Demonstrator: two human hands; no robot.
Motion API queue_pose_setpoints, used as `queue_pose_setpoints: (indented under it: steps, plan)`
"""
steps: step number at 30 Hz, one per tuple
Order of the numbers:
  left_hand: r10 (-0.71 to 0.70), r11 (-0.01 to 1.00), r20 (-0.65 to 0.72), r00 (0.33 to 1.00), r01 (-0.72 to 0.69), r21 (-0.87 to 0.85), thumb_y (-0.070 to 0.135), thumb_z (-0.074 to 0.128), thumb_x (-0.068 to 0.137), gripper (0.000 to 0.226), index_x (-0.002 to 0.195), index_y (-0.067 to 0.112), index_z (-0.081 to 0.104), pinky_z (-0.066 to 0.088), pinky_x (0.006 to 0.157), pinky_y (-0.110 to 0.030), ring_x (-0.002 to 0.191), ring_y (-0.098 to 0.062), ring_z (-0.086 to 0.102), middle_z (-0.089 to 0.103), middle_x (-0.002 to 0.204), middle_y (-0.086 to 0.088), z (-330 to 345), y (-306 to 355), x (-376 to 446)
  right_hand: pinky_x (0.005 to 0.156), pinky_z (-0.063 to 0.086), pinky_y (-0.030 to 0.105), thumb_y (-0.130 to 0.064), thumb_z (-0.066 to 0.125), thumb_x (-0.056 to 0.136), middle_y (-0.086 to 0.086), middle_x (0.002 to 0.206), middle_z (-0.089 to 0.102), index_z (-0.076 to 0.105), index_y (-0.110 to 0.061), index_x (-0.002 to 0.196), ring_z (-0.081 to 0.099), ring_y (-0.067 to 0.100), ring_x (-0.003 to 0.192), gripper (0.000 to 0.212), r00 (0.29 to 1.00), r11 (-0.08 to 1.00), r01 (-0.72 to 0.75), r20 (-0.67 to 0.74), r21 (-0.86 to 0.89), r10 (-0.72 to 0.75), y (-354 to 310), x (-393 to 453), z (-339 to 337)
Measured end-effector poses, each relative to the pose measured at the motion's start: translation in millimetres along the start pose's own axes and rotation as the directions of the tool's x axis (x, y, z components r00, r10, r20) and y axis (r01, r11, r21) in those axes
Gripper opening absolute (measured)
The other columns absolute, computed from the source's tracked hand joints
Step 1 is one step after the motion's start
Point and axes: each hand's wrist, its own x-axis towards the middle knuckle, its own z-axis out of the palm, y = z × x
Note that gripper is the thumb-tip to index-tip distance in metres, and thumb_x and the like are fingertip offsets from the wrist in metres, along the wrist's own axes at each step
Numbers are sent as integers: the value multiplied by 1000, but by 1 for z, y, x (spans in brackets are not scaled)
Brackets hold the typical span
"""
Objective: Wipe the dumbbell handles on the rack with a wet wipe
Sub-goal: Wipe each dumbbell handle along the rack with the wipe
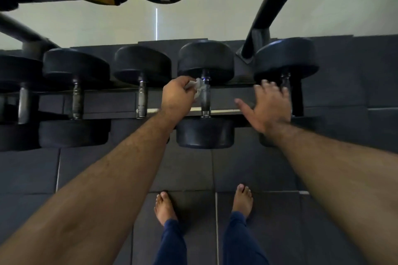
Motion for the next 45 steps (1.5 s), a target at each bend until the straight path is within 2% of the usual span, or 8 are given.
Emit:
queue_pose_setpoints:
  steps: [6,13,17,20,27,33,39,45]
  plan:
    - [103,959,-161,982,-55,279,20,68,94,25,115,27,81,55,89,-26,99,-19,73,80,105,2,39,18,-2,124,22,67,-103,27,75,11,177,18,37,-22,164,17,37,162,120,962,995,-56,261,-87,77,72,10,1]
    - [323,606,196,926,-361,709,24,64,99,27,121,23,79,50,100,-43,115,-43,58,67,122,-17,76,3,36,121,31,64,-103,33,71,5,166,42,54,-22,150,34,29,155,116,998,999,-11,56,-32,12,71,7,8]
    - [367,241,550,750,-648,723,13,69,89,21,106,16,80,48,100,-40,109,-34,60,68,112,-9,72,-6,43,121,32,62,-105,33,69,3,164,45,57,-23,147,36,27,154,116,1000,1000,-21,22,-10,21,72,6,8]
    - [148,46,820,553,-832,553,19,59,98,22,111,12,76,51,99,-42,111,-31,61,67,114,-7,65,4,36,120,35,61,-106,32,67,3,163,46,56,-22,148,37,28,154,119,1000,1000,-24,20,-14,24,70,5,6]
    - [330,118,623,710,-685,719,11,60,92,25,112,14,74,55,89,-47,107,-33,58,63,111,-9,53,14,50,120,37,61,-106,36,67,4,165,44,55,-22,149,35,30,155,119,999,999,-35,10,-9,35,66,3,3]
    - [26,9,914,404,-915,404,17,55,99,23,113,9,72,50,92,-38,111,-33,63,63,121,-9,52,12,40,117,40,61,-107,38,66,5,160,48,57,-21,145,39,31,151,118,999,999,-43,-15,-23,43,65,4,7]
    - [255,-13,849,462,-877,481,17,61,96,25,116,17,76,50,97,-43,109,-28,59,62,120,-5,44,19,58,115,42,59,-109,38,64,5,157,50,59,-21,142,43,33,146,119,999,999,-45,-26,-18,44,64,4,7]
    - [102,9,967,235,-972,236,17,59,97,31,125,21,72,46,100,-34,115,-25,56,63,137,3,35,2,46,110,46,58,-109,40,61,6,153,54,62,-20,137,46,34,144,119,998,999,-32,-46,-15,31,66,7,10]
